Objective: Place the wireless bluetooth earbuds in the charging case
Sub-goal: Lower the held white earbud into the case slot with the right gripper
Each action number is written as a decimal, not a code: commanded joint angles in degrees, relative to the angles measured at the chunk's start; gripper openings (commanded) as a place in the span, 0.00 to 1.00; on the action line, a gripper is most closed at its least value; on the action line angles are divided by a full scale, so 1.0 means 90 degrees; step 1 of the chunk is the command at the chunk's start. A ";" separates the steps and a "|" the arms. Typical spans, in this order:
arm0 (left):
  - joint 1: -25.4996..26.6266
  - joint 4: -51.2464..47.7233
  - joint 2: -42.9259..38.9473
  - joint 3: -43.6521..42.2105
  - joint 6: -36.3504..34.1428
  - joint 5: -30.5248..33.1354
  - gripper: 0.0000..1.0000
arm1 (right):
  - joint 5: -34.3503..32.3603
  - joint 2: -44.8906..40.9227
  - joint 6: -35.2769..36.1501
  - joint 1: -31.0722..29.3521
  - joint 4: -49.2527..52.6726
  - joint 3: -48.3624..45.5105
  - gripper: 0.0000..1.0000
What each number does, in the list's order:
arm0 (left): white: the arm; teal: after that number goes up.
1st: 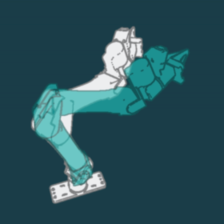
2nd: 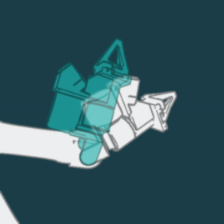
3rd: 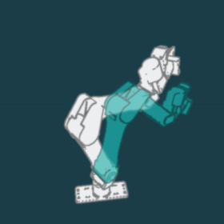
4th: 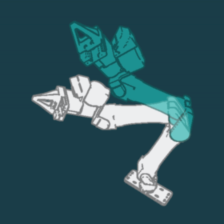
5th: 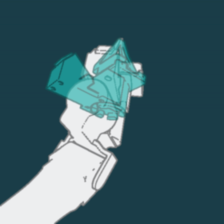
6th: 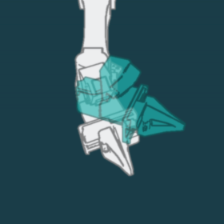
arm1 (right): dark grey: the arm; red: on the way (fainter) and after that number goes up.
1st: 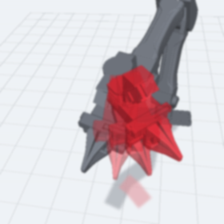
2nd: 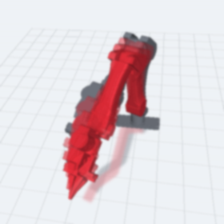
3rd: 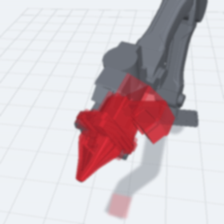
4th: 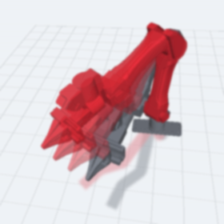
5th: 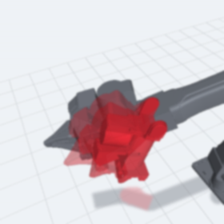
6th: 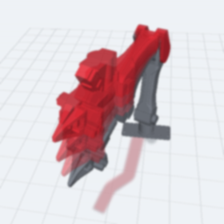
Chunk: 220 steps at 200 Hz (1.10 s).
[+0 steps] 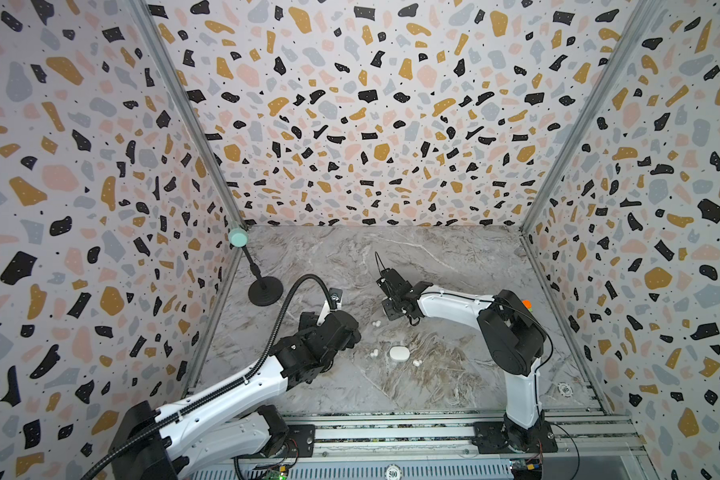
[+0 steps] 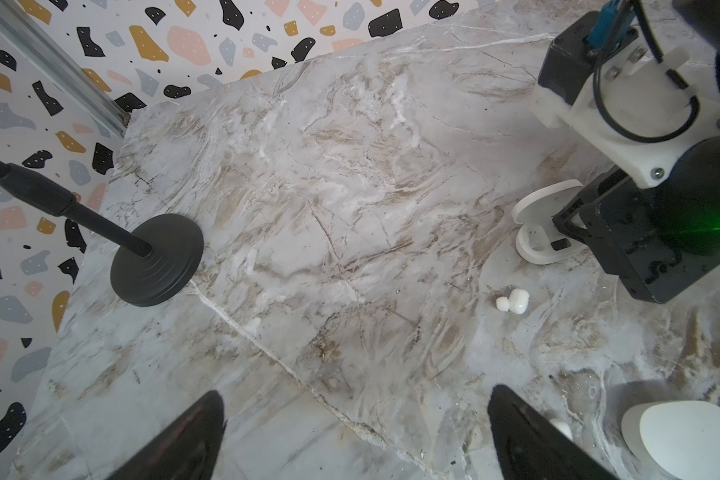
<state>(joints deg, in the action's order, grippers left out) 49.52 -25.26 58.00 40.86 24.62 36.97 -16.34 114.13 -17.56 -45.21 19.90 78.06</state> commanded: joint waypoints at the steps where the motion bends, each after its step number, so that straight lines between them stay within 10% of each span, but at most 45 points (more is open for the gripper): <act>1: -0.0022 0.0199 0.0011 -0.0073 -0.0089 0.0052 1.00 | -0.0065 0.0028 0.0046 0.0033 0.0050 0.0165 0.20; 220: -0.0021 0.0222 0.0123 -0.0058 -0.0121 0.0004 1.00 | 0.0077 -0.0043 -0.0048 0.0024 -0.0004 -0.0038 0.22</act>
<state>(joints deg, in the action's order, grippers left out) 49.52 -25.23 58.92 40.86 24.27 36.93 -15.88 114.59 -17.63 -45.10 19.38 78.06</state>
